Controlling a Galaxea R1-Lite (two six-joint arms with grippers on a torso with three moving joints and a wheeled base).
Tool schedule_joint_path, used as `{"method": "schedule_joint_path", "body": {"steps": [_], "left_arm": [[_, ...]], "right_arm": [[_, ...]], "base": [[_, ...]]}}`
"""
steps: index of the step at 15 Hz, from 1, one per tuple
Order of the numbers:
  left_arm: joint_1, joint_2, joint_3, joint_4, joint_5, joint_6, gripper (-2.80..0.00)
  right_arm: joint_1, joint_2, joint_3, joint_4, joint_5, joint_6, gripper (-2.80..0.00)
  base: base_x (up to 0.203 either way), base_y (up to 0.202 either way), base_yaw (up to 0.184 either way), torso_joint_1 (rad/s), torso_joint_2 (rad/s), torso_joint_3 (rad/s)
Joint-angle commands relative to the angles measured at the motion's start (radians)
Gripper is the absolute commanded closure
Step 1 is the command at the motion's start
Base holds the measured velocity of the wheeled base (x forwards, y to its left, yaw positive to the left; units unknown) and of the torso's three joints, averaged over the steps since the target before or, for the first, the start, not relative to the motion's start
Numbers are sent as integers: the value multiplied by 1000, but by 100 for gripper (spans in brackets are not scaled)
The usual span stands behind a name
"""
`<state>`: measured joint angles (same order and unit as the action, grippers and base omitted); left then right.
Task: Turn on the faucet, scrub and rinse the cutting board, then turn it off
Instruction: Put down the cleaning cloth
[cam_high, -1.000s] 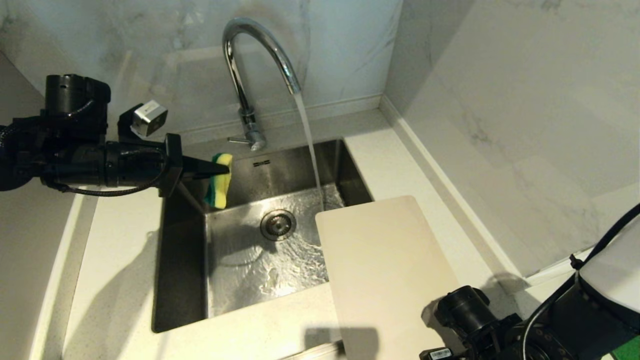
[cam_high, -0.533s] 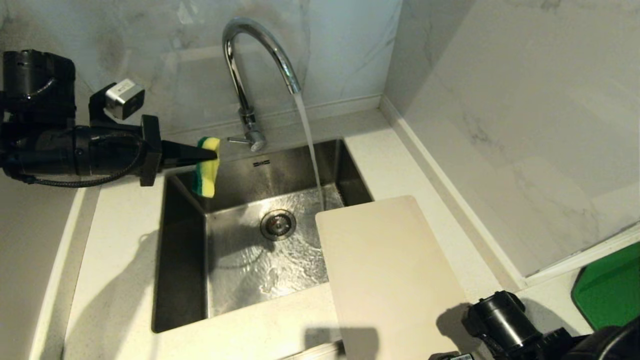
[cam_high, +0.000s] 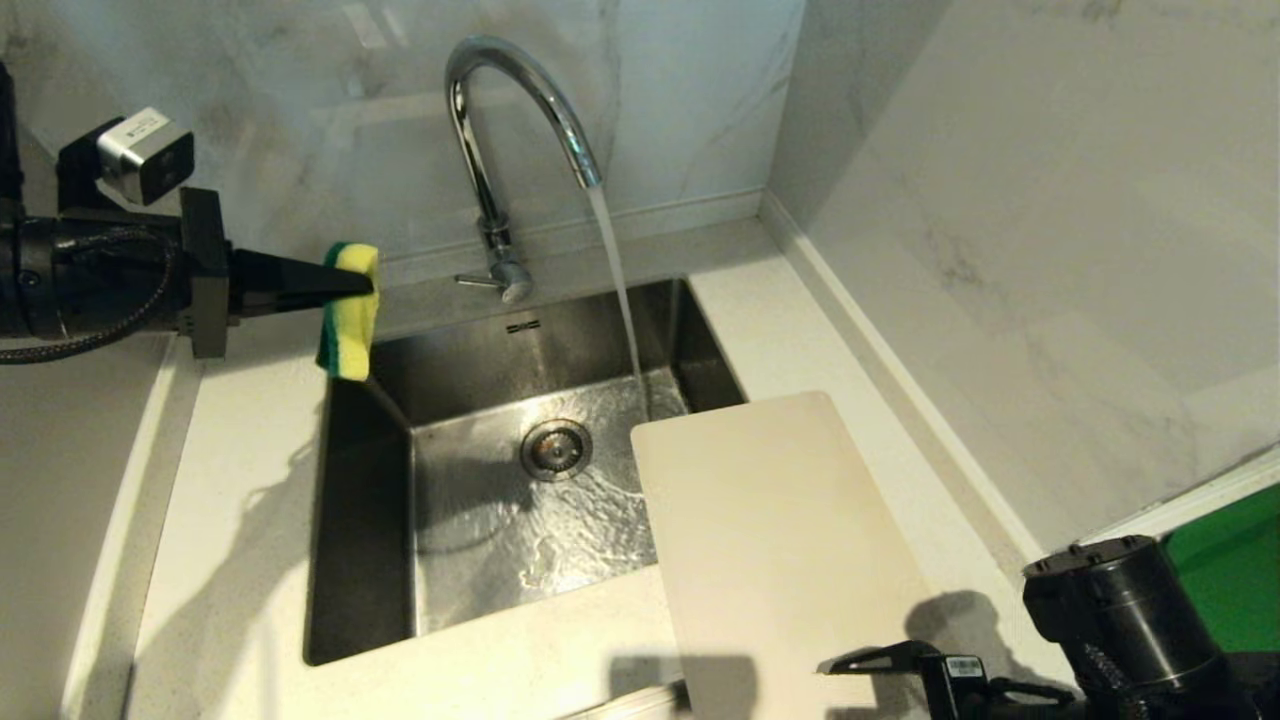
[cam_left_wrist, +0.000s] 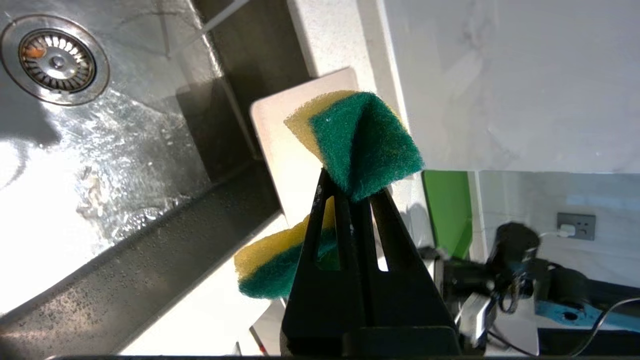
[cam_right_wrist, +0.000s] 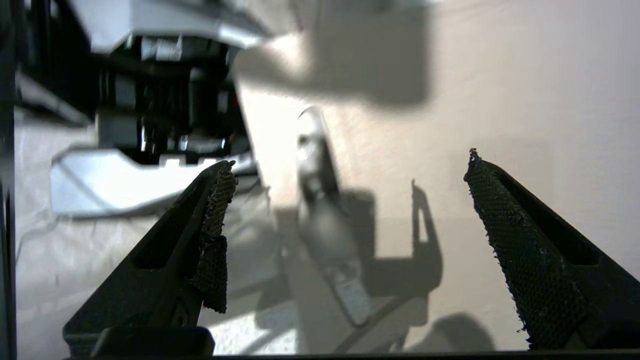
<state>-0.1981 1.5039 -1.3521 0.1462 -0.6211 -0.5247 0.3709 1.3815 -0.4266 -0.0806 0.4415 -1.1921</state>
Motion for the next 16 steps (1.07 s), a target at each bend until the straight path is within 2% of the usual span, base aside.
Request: {"method": "schedule_joint_path", "body": {"steps": [1, 3, 5, 8, 9, 11, 14, 15, 16], "left_arm": [[0, -46, -1, 25, 2, -3, 0], [0, -61, -1, 47, 23, -3, 0], [0, -64, 1, 61, 58, -3, 0], [0, -62, 1, 91, 69, -1, 0], [0, -63, 1, 97, 76, -1, 0], [0, -65, 1, 105, 95, 0, 0], [0, -65, 3, 126, 116, 3, 0], [0, -64, 8, 127, 123, 4, 0], [0, -63, 10, 127, 126, 5, 0]], "right_arm": [[1, -64, -30, -10, 36, 69, 0], [0, -70, -32, -74, 70, 128, 0], [-4, -59, -52, -125, 72, 196, 0], [-86, -47, -73, -231, 75, 294, 0], [-118, -46, -68, -292, 80, 350, 0], [-141, -52, -57, -378, 81, 501, 0], [-146, -73, -55, -537, 62, 837, 0], [-151, -94, -47, -583, 7, 930, 0], [-155, -124, -30, -609, -60, 978, 0]], "base": [[0, 0, 0, 0, 0, 0], [0, 0, 0, 0, 0, 0], [0, 0, 0, 0, 0, 0], [0, 0, 0, 0, 0, 0], [0, 0, 0, 0, 0, 0], [0, 0, 0, 0, 0, 0], [0, 0, 0, 0, 0, 0], [0, 0, 0, 0, 0, 0], [0, 0, 0, 0, 0, 0]]}}
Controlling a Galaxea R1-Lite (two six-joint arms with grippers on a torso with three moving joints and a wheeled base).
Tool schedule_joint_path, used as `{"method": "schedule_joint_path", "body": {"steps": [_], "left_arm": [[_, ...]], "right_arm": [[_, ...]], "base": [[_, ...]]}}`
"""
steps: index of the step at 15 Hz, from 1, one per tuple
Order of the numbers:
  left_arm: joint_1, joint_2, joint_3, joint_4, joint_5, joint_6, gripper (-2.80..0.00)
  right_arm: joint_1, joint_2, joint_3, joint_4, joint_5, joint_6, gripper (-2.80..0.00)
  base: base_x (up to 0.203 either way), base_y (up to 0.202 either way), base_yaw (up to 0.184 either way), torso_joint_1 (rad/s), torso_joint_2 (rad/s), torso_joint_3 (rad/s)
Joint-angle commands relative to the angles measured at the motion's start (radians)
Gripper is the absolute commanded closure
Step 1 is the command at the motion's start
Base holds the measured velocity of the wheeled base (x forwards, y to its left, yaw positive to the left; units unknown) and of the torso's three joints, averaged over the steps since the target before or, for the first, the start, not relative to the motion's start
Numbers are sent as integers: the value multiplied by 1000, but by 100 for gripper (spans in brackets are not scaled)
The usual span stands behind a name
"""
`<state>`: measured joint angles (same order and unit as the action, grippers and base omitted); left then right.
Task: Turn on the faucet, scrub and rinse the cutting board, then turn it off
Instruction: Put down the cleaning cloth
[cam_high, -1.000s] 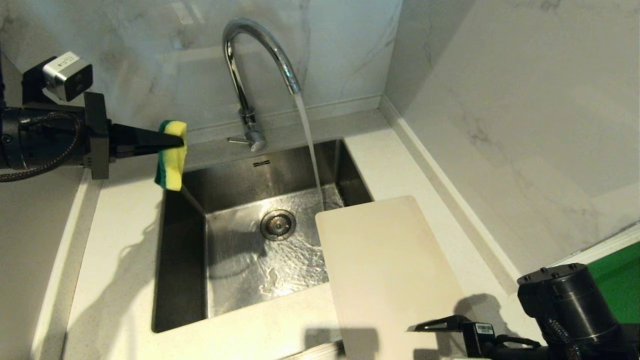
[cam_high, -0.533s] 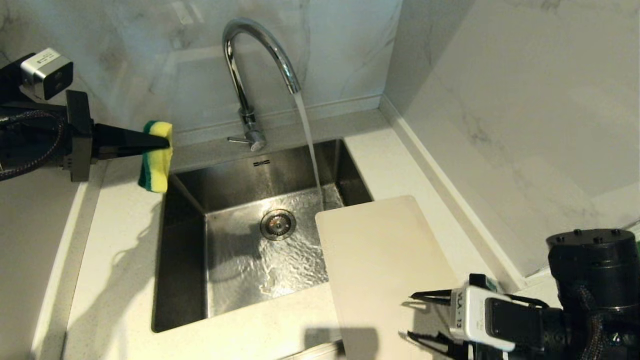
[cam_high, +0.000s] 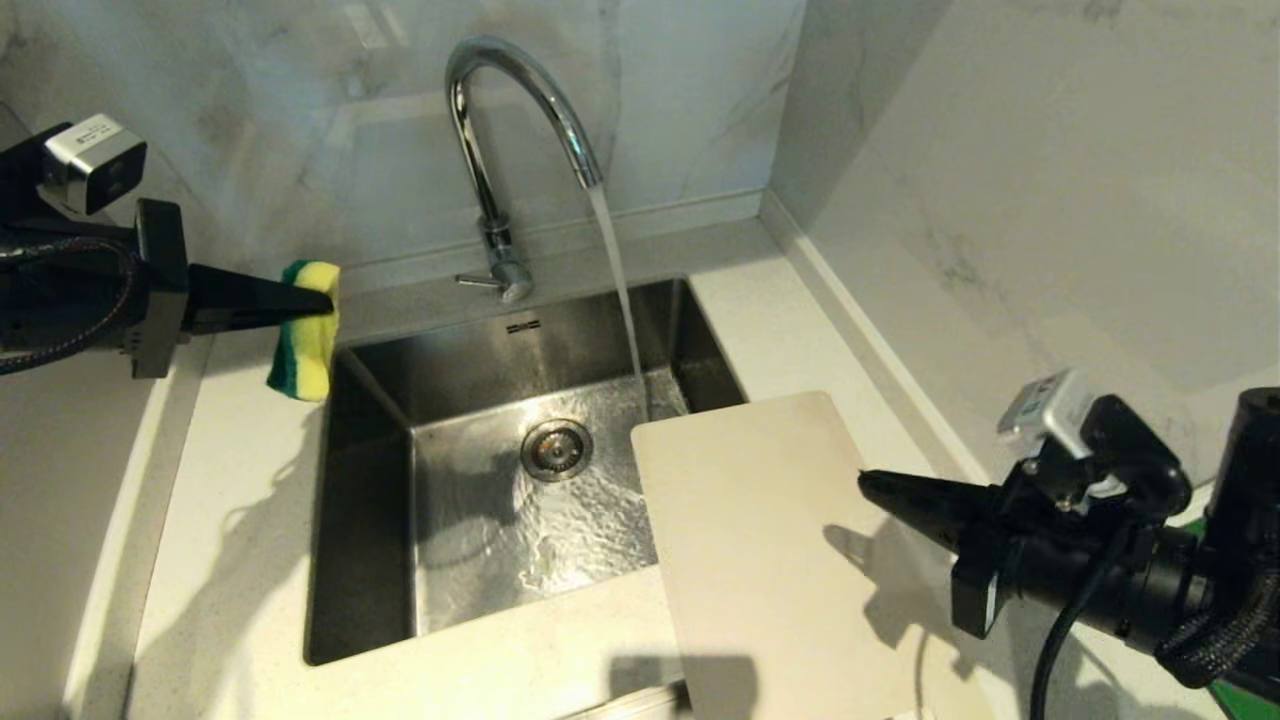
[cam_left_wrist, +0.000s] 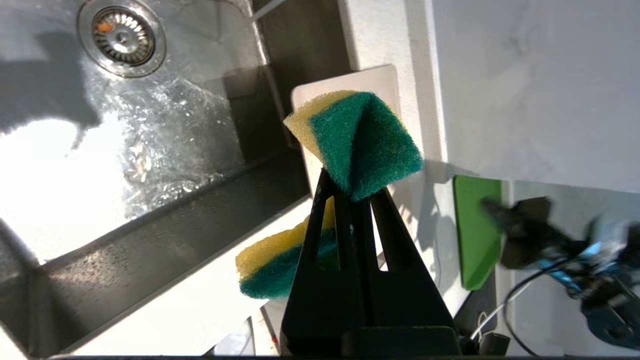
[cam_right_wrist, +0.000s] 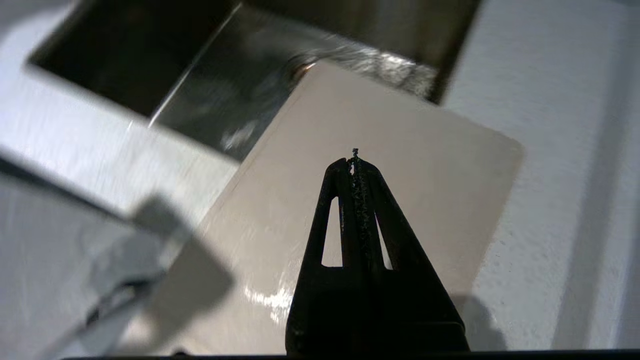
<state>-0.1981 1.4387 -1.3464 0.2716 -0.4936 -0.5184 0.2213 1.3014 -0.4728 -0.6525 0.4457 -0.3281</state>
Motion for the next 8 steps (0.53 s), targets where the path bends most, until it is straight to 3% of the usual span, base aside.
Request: {"method": "schedule_joint_path", "body": {"steps": [1, 3, 4, 6, 8], "left_arm": [[0, 2, 9, 1, -2, -2, 0], [-1, 2, 21, 1, 0, 0, 0], [-1, -1, 26, 1, 0, 0, 0], [-1, -10, 39, 1, 8, 1, 0], [-4, -19, 52, 1, 17, 1, 0]], "right_arm": [[-7, -75, 30, -48, -98, 138, 0], [-10, -158, 59, -52, -145, 150, 0], [-13, -199, 78, -53, -190, 150, 0], [-28, -272, 119, -51, -359, 152, 0], [-66, -356, 158, -46, -415, 158, 0]], "base": [[0, 0, 0, 0, 0, 0], [0, 0, 0, 0, 0, 0], [0, 0, 0, 0, 0, 0], [0, 0, 0, 0, 0, 0], [0, 0, 0, 0, 0, 0]]}}
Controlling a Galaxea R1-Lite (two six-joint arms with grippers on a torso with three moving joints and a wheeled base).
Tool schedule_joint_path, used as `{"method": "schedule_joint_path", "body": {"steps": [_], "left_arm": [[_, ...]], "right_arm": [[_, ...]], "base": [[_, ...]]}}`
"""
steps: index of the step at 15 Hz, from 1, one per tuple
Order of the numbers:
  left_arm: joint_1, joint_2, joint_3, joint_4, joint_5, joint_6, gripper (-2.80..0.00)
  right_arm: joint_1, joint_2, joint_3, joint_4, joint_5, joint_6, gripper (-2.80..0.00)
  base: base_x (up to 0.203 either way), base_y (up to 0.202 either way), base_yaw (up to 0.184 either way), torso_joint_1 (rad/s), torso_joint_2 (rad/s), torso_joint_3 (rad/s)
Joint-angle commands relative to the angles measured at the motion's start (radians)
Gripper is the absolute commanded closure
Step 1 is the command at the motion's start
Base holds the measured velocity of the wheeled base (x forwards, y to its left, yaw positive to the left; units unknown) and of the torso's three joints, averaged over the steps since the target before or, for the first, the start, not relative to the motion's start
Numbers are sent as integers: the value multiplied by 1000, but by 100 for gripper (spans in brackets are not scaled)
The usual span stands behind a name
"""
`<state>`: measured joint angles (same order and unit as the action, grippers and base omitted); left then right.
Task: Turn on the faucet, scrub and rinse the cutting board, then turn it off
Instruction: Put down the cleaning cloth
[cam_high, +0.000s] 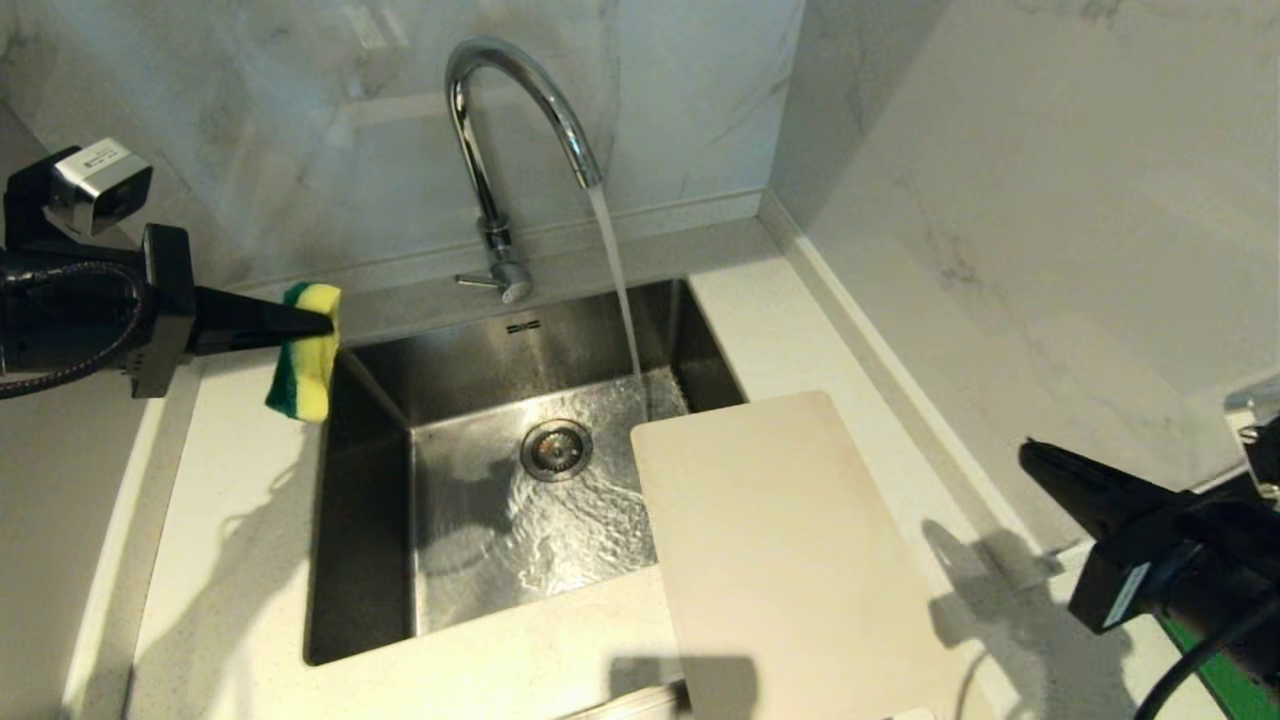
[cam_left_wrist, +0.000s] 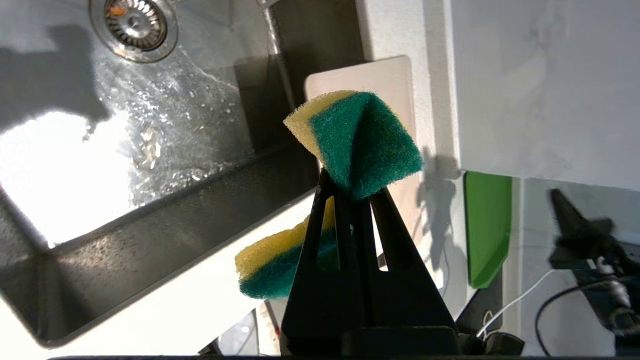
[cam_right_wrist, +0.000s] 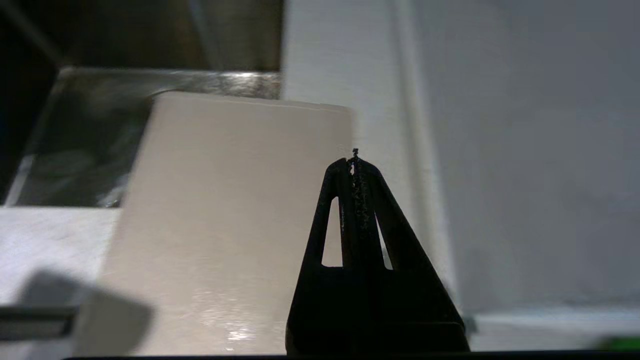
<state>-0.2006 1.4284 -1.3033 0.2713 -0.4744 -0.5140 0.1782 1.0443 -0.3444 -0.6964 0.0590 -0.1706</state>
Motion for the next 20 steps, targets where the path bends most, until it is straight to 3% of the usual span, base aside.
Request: {"method": "schedule_joint_path", "body": {"steps": [1, 4, 9, 11, 14, 17, 20], "left_arm": [[-2, -13, 15, 2, -3, -2, 0], [-2, -22, 29, 0, 4, 0, 0], [-12, -23, 65, -9, 8, 3, 0], [-13, -28, 74, -9, 8, 5, 0], [-8, -34, 90, -12, 8, 12, 0], [-8, -33, 114, -12, 10, 66, 0], [-6, -26, 122, -13, 10, 77, 0]], "right_arm": [[-34, -146, 49, 8, -35, 2, 0], [-43, -341, 62, 162, -47, 3, 0], [-64, -693, 57, 611, -164, 1, 0], [-166, -769, 92, 662, -190, -5, 0], [-199, -818, 210, 646, -185, -18, 0], [-198, -836, 351, 584, -63, 1, 0], [-190, -861, 341, 726, -7, 37, 0]], "base": [[0, 0, 0, 0, 0, 0], [0, 0, 0, 0, 0, 0], [0, 0, 0, 0, 0, 0], [0, 0, 0, 0, 0, 0], [0, 0, 0, 0, 0, 0], [0, 0, 0, 0, 0, 0], [0, 0, 0, 0, 0, 0]]}}
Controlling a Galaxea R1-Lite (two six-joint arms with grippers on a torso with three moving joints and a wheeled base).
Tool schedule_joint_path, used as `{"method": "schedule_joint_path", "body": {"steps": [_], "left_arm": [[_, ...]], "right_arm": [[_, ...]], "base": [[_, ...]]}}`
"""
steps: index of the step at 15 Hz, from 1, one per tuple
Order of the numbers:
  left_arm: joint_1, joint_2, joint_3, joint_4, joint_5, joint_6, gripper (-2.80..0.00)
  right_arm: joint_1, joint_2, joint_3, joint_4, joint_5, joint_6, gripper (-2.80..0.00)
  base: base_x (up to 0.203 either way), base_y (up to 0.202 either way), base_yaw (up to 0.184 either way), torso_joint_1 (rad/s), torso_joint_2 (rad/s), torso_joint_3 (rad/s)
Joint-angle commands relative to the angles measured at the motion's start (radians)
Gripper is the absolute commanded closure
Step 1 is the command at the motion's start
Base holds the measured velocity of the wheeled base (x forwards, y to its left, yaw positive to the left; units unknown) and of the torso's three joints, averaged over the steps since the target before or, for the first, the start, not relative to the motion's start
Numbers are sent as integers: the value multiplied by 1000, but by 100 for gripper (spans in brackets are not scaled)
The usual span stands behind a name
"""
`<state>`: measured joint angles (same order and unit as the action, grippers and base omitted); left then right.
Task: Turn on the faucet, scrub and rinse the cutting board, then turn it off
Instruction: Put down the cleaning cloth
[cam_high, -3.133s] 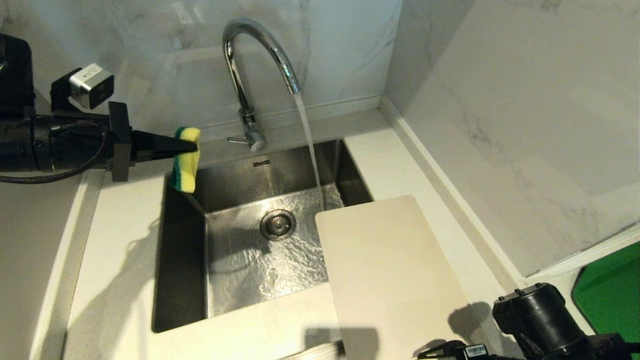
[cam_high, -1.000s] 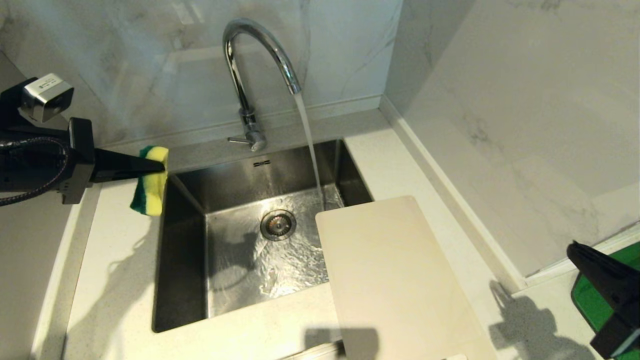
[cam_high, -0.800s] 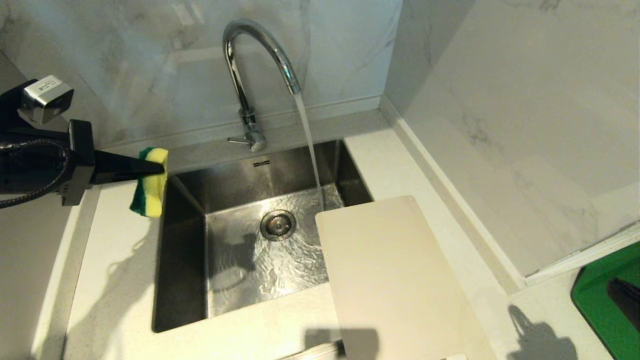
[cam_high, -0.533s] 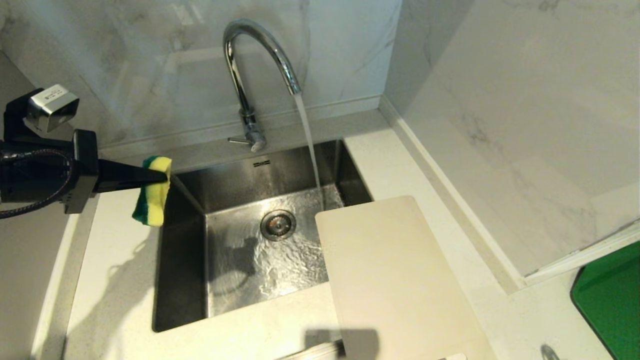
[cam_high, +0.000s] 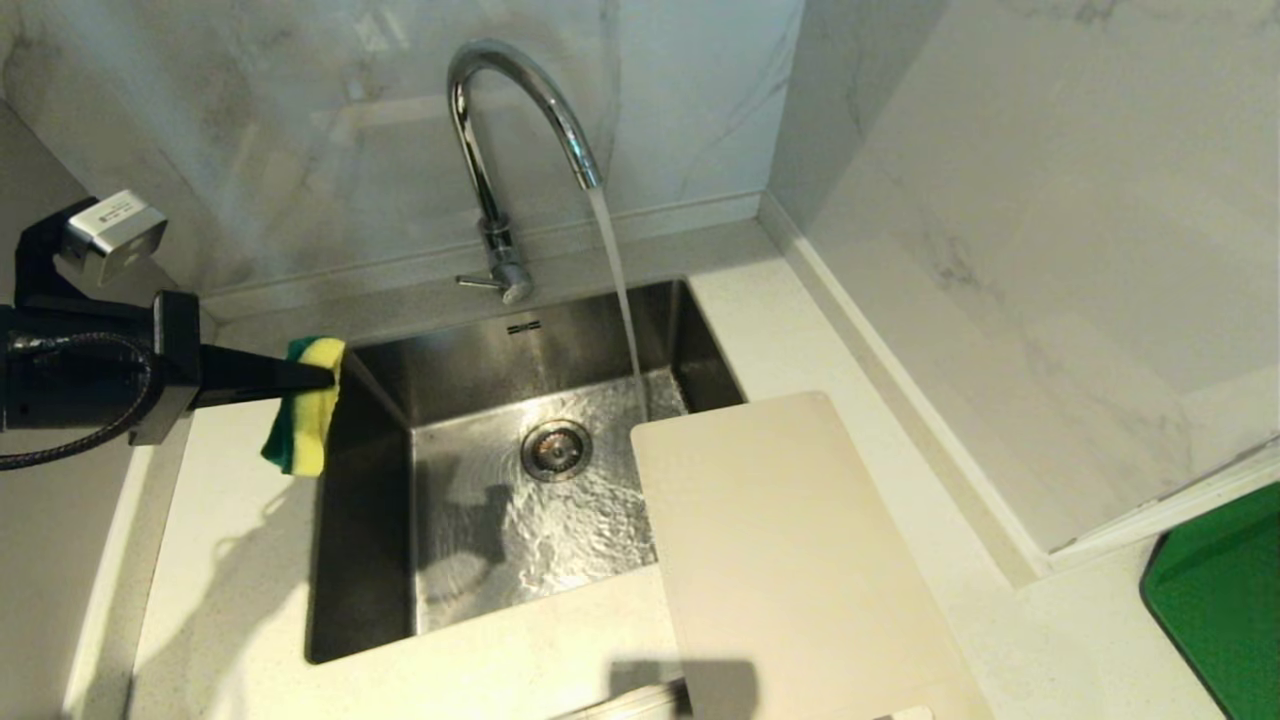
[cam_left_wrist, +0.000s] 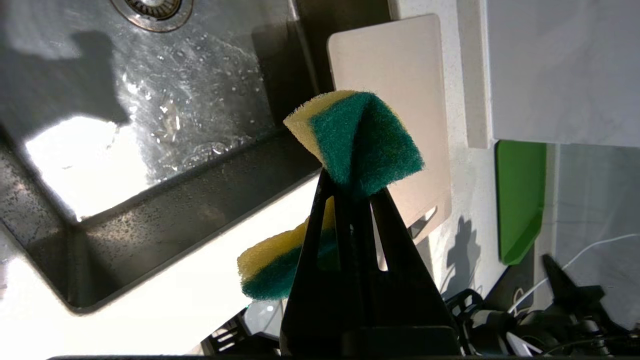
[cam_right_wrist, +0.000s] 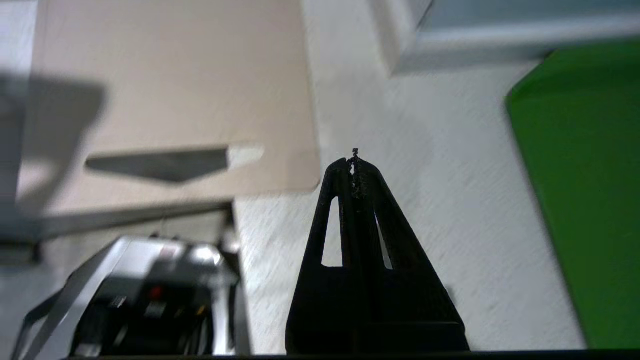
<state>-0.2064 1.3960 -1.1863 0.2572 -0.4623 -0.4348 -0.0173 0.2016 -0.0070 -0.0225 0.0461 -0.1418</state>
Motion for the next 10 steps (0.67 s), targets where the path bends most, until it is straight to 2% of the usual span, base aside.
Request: {"method": "schedule_joint_path", "body": {"steps": [1, 5, 10], "left_arm": [[-1, 6, 15, -6, -3, -2, 0], [6, 18, 81, -111, 12, 19, 0], [44, 41, 92, -115, 23, 52, 0]], "right_arm": [[6, -22, 7, 36, 7, 25, 0], [10, -175, 7, 34, 7, 28, 0], [11, -202, 7, 32, -6, 43, 0]], "base": [[0, 0, 0, 0, 0, 0], [0, 0, 0, 0, 0, 0], [0, 0, 0, 0, 0, 0]]}}
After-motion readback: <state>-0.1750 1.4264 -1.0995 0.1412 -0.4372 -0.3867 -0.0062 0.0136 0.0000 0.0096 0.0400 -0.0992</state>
